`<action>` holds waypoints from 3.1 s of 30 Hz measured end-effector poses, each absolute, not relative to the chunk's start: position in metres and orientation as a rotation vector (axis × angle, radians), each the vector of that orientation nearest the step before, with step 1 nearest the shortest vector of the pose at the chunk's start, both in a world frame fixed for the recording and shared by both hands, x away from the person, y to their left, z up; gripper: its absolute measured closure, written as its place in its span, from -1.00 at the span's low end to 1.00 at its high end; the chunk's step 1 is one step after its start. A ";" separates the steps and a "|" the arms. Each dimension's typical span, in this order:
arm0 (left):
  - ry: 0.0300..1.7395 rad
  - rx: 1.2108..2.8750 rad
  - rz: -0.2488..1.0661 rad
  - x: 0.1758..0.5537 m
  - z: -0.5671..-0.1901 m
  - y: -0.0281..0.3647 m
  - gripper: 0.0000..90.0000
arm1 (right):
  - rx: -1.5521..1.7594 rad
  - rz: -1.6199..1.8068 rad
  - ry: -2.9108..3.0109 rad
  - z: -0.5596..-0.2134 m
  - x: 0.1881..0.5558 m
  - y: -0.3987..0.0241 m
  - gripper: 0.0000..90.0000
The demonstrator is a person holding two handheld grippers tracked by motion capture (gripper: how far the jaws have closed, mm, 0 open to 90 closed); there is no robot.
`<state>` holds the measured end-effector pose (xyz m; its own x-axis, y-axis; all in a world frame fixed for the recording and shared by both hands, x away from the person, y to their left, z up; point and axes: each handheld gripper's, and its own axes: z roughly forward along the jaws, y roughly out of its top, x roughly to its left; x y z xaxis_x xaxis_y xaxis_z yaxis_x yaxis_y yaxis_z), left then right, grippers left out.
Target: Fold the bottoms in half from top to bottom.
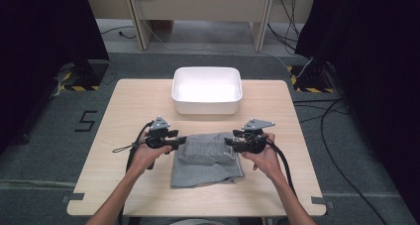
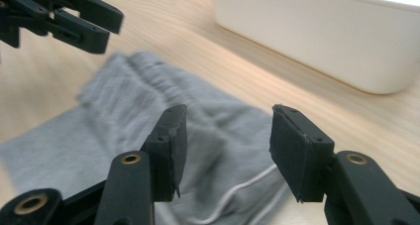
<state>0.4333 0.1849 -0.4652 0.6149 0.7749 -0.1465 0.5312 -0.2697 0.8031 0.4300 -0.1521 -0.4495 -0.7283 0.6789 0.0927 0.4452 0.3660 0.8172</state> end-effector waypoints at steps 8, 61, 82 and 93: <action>1.059 2.012 0.332 0.444 -0.483 0.170 0.14 | 1.069 1.226 2.444 -0.473 0.450 -0.146 0.12; 0.749 2.109 0.397 0.330 -0.506 0.145 -0.01 | 0.812 1.147 2.572 -0.496 0.341 -0.133 0.28; 0.786 2.083 0.319 0.332 -0.504 0.152 -0.05 | 0.853 1.153 2.548 -0.493 0.364 -0.125 0.20; 0.953 1.960 0.411 0.396 -0.482 0.169 -0.12 | 0.956 1.206 2.396 -0.463 0.410 -0.139 0.00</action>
<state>0.3964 0.1688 -0.4825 0.6491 0.7564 -0.0805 0.4610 -0.3069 0.8327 0.4105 -0.1392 -0.4631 -0.7365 0.6756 0.0340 0.4298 0.4286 0.7947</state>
